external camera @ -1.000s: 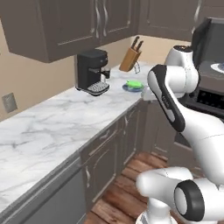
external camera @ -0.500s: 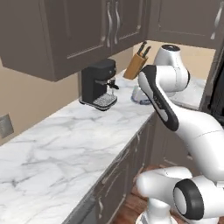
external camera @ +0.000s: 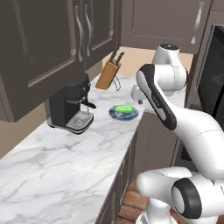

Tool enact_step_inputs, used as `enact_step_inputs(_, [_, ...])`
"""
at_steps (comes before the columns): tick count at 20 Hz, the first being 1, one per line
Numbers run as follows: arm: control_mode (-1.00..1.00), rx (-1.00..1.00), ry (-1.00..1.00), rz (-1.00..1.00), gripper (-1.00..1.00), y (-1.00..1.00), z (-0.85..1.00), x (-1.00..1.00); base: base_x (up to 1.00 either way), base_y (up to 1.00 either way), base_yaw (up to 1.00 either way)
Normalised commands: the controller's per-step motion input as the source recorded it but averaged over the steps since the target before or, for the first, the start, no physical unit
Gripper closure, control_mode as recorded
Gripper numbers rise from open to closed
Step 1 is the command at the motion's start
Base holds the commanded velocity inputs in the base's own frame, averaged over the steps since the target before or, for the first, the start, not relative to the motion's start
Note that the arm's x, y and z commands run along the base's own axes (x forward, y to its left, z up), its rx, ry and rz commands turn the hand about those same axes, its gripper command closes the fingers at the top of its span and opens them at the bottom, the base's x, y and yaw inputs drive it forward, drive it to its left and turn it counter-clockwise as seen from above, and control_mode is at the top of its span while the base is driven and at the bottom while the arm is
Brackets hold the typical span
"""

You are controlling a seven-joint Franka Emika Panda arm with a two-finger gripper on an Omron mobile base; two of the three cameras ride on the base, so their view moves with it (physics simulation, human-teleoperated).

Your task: Pick the corn from the counter and place it in the microwave.

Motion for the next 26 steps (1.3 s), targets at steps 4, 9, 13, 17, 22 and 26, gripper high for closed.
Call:
enact_step_inputs(4, [1.0, 0.0, 0.0, 0.0, -1.0, 0.0, 0.0, 0.0, 0.78, -0.09, -0.3])
enact_step_inputs(9, [1.0, 0.0, 0.0, 0.0, -1.0, 0.0, 0.0, 0.0, 0.51, 0.04, -0.04])
enact_step_inputs(13, [1.0, 0.0, 0.0, 0.0, -1.0, 0.0, 0.0, 0.0, 0.14, 0.11, 0.0])
enact_step_inputs(17, [-1.0, 0.0, 0.0, 0.01, -1.0, 0.0, -0.02, 0.07, 0.03, 0.07, 0.0])
enact_step_inputs(22, [-1.0, -0.01, 0.02, 0.23, -1.0, 0.05, -0.23, 0.5, 0.0, 0.0, 0.0])
enact_step_inputs(26, [-1.0, -0.03, 0.0, 0.39, -1.0, 0.31, -0.34, 0.36, 0.0, 0.0, 0.0])
